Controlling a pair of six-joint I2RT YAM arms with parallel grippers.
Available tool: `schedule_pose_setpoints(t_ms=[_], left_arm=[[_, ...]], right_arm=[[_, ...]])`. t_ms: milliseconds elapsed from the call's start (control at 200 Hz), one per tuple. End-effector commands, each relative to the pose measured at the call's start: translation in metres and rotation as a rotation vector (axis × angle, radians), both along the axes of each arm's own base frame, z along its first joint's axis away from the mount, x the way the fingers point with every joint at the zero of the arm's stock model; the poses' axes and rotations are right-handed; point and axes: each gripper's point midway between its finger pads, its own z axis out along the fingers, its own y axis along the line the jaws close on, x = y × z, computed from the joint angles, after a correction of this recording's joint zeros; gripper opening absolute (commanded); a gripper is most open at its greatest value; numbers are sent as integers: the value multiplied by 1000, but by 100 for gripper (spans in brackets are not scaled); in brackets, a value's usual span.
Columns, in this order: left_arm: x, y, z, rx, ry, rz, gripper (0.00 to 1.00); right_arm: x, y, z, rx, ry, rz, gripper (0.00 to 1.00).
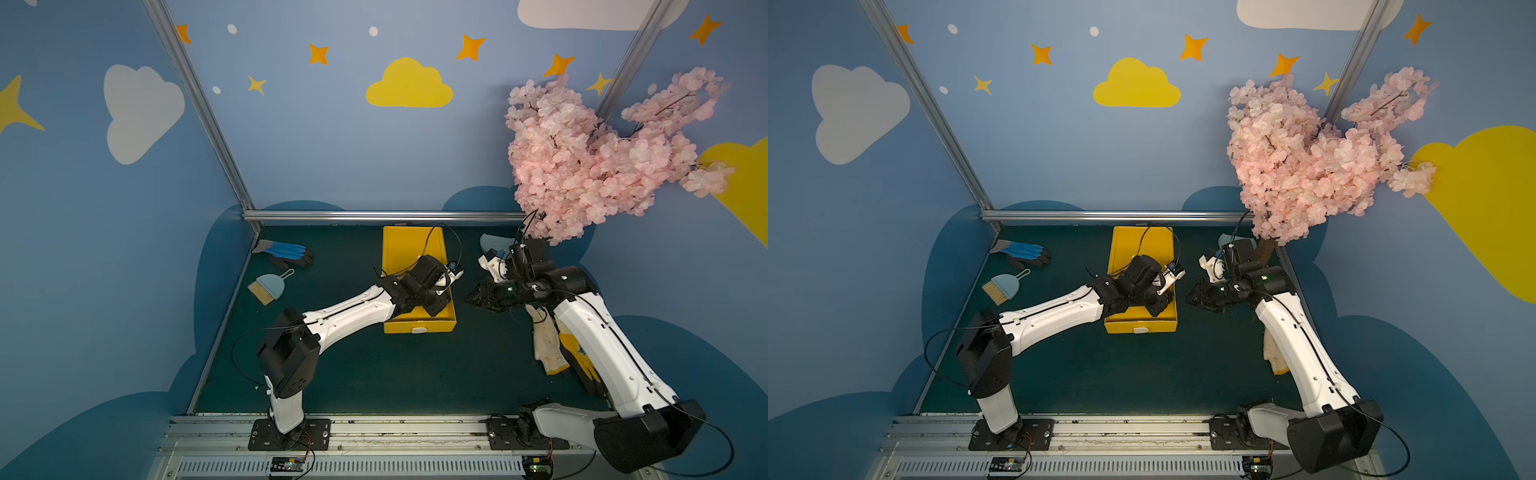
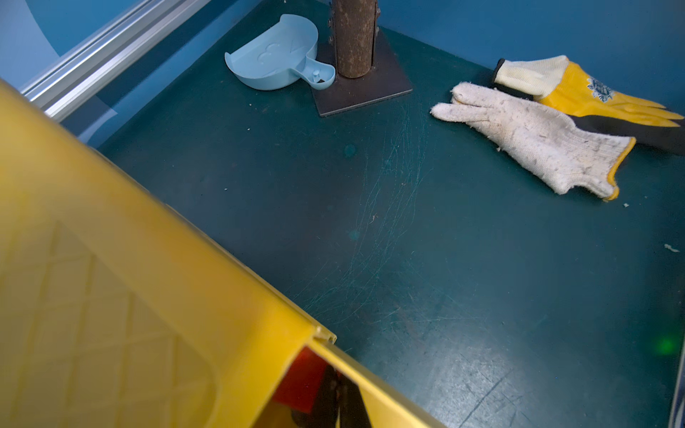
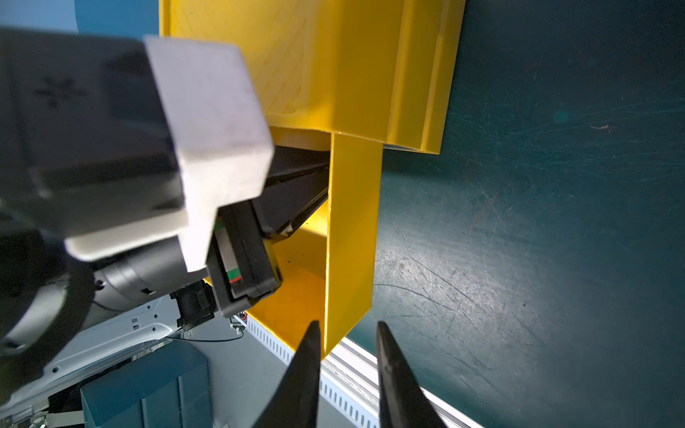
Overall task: Take the keys out of the drawer
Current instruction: Pick up the key from the drawer.
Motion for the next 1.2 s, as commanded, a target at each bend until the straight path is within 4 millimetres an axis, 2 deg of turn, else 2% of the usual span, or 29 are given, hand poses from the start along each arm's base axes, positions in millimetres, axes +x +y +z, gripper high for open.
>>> schedule_pose_setpoints(t_ms=[0, 190, 541, 746, 986, 1196], left_arm=[[1, -11, 7, -30, -13, -6, 3], [-2, -9, 24, -70, -33, -6, 3], [-19, -2, 58, -139, -70, -38, 3], [-27, 10, 79, -153, -103, -40, 3], [-38, 23, 113, -203, -135, -35, 3], [-47, 50, 141, -236, -146, 40, 3]], right_arm=[[-3, -4, 10, -9, -21, 13, 27], [-5, -5, 12, -10, -29, 17, 27], [-1, 1, 19, 37, -28, -17, 27], [2, 4, 29, 37, -55, -19, 27], [5, 16, 48, 29, -112, 9, 26], [2, 35, 62, 38, -152, 62, 26]])
